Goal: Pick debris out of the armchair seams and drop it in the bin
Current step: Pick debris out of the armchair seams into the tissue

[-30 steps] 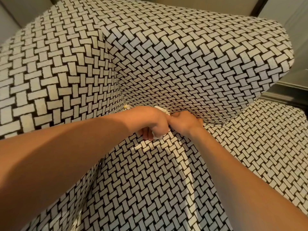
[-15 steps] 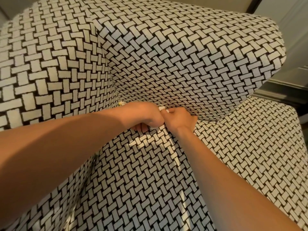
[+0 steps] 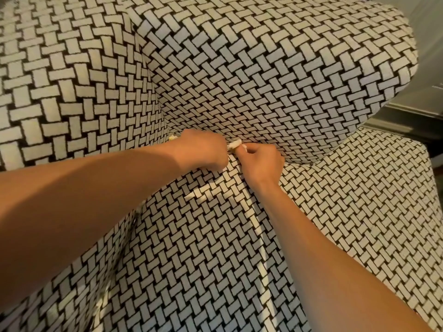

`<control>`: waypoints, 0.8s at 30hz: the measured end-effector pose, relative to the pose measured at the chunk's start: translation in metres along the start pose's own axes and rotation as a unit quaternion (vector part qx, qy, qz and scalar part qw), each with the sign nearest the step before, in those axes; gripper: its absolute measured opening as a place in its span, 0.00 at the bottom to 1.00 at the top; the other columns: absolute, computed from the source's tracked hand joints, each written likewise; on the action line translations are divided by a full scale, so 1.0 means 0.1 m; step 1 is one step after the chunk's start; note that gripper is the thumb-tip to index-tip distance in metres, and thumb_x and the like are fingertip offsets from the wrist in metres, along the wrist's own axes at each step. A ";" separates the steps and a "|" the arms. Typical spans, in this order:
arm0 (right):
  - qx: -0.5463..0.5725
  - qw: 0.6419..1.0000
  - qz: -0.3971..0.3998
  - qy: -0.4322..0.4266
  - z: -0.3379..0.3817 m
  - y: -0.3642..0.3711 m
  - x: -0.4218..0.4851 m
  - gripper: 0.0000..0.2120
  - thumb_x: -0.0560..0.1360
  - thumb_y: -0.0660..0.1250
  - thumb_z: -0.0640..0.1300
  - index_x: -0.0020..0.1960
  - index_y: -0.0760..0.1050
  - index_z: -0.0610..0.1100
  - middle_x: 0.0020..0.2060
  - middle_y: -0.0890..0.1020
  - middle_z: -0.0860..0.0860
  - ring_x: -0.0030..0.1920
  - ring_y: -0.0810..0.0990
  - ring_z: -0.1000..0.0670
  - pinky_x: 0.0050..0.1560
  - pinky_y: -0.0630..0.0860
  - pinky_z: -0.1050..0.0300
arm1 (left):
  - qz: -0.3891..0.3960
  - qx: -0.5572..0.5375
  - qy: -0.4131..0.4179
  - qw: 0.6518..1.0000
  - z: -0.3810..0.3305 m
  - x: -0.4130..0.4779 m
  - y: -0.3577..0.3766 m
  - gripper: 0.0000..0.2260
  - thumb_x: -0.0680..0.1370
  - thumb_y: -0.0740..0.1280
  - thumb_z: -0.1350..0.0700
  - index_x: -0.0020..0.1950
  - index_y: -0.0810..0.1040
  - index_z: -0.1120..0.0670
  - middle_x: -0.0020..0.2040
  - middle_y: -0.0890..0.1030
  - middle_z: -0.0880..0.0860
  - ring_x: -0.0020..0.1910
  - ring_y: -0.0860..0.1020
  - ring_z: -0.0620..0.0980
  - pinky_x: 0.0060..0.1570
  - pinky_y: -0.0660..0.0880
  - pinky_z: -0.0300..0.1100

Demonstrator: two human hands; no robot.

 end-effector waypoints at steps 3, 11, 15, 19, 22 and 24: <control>-0.002 1.000 -0.001 -0.007 0.01 -0.01 0.00 0.15 0.76 0.67 0.54 0.33 0.81 0.50 0.24 0.79 0.52 0.32 0.79 0.48 0.62 0.71 0.47 | 0.000 0.001 -0.001 1.000 -0.01 -0.01 0.02 0.06 0.79 0.61 0.56 0.42 0.72 0.52 0.41 0.76 0.48 0.39 0.73 0.47 0.49 0.68 0.46; 0.068 0.992 0.043 -0.099 -0.07 -0.01 -0.06 0.11 0.79 0.64 0.58 0.55 0.84 0.59 0.29 0.83 0.55 0.30 0.78 0.50 0.58 0.76 0.42 | -0.012 -0.053 0.023 0.998 -0.05 -0.04 -0.01 0.06 0.78 0.62 0.57 0.50 0.69 0.46 0.42 0.76 0.47 0.39 0.73 0.45 0.44 0.68 0.43; 0.069 0.993 0.029 -0.095 -0.05 -0.04 -0.06 0.10 0.78 0.65 0.57 0.53 0.84 0.58 0.27 0.82 0.54 0.30 0.78 0.50 0.60 0.74 0.44 | -0.017 -0.067 0.020 0.997 -0.05 -0.04 0.01 0.09 0.78 0.62 0.58 0.54 0.67 0.47 0.43 0.77 0.47 0.41 0.75 0.46 0.44 0.68 0.43; -0.014 0.997 0.018 -0.077 0.04 -0.06 -0.06 0.16 0.77 0.63 0.63 0.55 0.83 0.58 0.28 0.81 0.54 0.38 0.80 0.51 0.56 0.60 0.54 | -0.020 -0.063 0.029 0.997 -0.07 -0.04 0.00 0.09 0.78 0.61 0.59 0.50 0.64 0.46 0.41 0.75 0.47 0.43 0.75 0.48 0.46 0.67 0.44; -0.008 0.997 0.013 -0.070 0.02 -0.05 -0.06 0.10 0.78 0.64 0.56 0.52 0.83 0.59 0.26 0.79 0.54 0.33 0.77 0.52 0.62 0.67 0.49 | -0.027 -0.060 0.021 0.998 -0.05 0.00 0.01 0.05 0.78 0.62 0.57 0.53 0.71 0.50 0.41 0.76 0.47 0.40 0.75 0.47 0.39 0.67 0.42; 0.022 0.997 0.016 -0.077 0.00 -0.06 -0.07 0.08 0.78 0.65 0.54 0.50 0.83 0.60 0.25 0.79 0.53 0.30 0.76 0.51 0.61 0.72 0.45 | -0.023 -0.059 0.018 0.998 -0.04 0.01 0.02 0.07 0.78 0.62 0.57 0.55 0.73 0.52 0.41 0.76 0.48 0.38 0.74 0.47 0.37 0.66 0.42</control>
Point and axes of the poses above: each hand's wrist, its own x-axis towards the middle knuckle, its own y-axis out of the palm, z = x × y, the point moved 4 cm from there along x, towards the middle knuckle
